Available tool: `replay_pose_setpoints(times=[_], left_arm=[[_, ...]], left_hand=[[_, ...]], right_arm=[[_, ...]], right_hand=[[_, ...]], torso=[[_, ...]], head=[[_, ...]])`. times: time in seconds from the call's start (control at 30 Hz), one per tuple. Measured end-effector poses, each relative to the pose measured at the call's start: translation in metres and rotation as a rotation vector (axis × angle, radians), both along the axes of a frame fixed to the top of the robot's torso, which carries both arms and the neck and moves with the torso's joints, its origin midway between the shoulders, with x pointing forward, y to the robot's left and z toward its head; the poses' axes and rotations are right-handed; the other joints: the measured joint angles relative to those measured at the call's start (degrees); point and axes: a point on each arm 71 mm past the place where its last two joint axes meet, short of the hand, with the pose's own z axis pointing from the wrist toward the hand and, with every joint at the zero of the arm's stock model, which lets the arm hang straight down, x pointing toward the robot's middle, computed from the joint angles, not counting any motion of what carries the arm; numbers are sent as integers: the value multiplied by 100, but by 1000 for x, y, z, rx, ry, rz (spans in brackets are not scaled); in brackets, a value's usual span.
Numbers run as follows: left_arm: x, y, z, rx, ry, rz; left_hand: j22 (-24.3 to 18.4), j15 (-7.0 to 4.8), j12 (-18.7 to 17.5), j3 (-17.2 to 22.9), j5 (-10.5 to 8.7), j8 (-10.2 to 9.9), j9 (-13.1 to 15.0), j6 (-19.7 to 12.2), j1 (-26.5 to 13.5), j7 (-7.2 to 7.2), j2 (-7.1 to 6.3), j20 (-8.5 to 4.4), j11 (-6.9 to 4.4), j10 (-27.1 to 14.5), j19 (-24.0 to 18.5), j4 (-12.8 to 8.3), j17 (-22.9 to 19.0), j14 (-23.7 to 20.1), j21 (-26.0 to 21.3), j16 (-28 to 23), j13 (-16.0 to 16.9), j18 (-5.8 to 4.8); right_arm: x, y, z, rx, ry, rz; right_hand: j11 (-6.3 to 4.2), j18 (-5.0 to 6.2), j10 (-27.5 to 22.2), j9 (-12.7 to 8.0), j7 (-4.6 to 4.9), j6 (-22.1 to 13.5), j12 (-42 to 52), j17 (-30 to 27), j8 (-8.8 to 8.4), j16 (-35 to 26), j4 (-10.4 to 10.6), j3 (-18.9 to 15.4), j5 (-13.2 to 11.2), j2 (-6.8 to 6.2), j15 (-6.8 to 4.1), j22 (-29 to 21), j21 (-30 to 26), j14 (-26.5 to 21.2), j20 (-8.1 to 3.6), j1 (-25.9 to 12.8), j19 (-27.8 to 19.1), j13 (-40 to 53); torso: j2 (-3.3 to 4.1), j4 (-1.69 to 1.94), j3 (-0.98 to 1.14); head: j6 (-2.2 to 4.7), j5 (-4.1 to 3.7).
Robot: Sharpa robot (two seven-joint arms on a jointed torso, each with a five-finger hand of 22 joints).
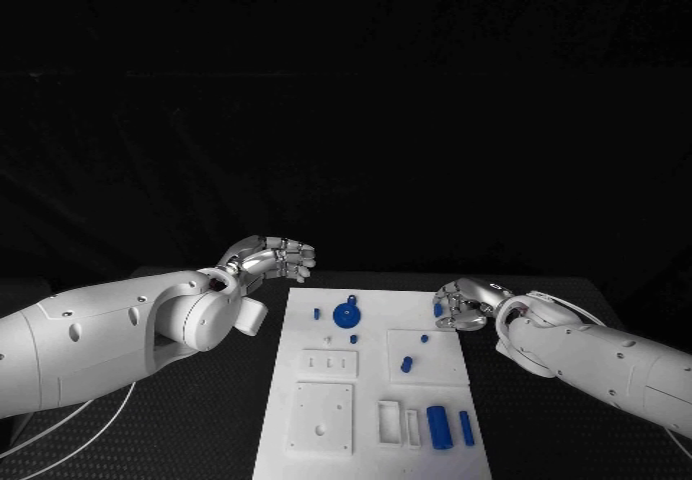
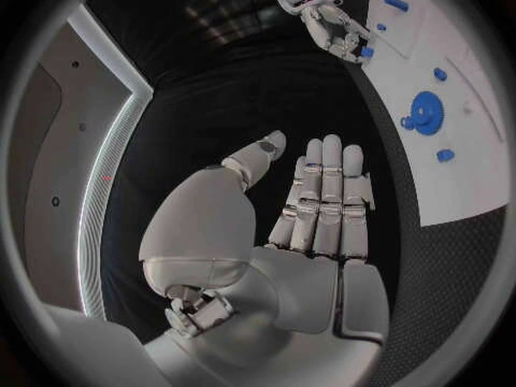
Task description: Assemble the parts on the task board
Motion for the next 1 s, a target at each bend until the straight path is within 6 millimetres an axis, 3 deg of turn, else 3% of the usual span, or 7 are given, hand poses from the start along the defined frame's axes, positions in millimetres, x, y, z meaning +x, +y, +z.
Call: replay_pose_setpoints(times=[0.27, 0.43, 0.7, 0.8, 1.0], left_arm=[[-1, -2, 0, -2, 1, -7], [-2, -2, 0, -3, 2, -8], [-2, -2, 0, -3, 3, -9], [-3, -2, 0, -4, 3, -10], [-3, -1, 0, -4, 3, -8]], left_hand=[[0, 0, 0, 15, 0, 0, -1, 0, 0, 0, 0, 0, 0, 0, 0, -15, 6, 0, 0, 0, -1, -2], [-1, 0, 0, 15, 0, 0, 1, 0, 0, 0, 0, 0, 0, 0, 0, -15, 6, 0, 0, 0, -1, -4], [-2, 0, 0, 15, 0, 0, 4, 0, 0, 0, 0, 0, 0, 0, 0, -15, 5, 0, 0, 0, -1, -9], [-2, 0, 0, 15, 0, 0, 4, 0, 0, 0, 0, 0, 0, 0, 0, -15, 5, 0, 0, 0, -1, -10], [-2, 0, 0, 15, 0, 0, 4, 0, 0, 0, 0, 0, 0, 0, 0, -15, 10, 0, 0, 0, 3, -13]], right_arm=[[2, -1, 0, -4, -1, -10], [3, 0, -1, -4, -1, -9], [4, -3, -1, -7, -1, -16], [4, -3, -1, -8, -1, -18], [4, -3, -2, -9, 0, -20]], right_hand=[[-10, 0, -8, 5, -29, 33, 10, -1, 33, 0, -16, 113, 0, 85, 0, 0, 0, 0, 1, 84, 0, -23], [-23, 0, 6, 24, -93, 98, 34, -1, 83, 22, -7, 183, -39, 127, -20, -1, 21, 20, 1, 128, 0, -42], [-83, 1, 44, 83, -118, 397, 40, 14, 236, 47, -58, 360, -39, 323, -74, -1, 52, 12, 2, 165, 0, -75], [-124, 1, 45, 122, -173, 516, 61, 15, 306, 47, -120, 422, -39, 390, -119, -1, 71, 17, 2, 182, 0, -93], [-158, 21, 73, 152, -225, 640, 64, 21, 366, 47, -145, 477, -39, 400, -165, -1, 87, 20, 2, 172, 0, -114]], torso=[[4, 30, -1], [6, 27, 1], [3, 23, 7], [1, 23, 10], [-3, 16, 14]], head=[[-18, -21], [-24, -18], [-51, -13], [-57, -14], [-82, -21]])
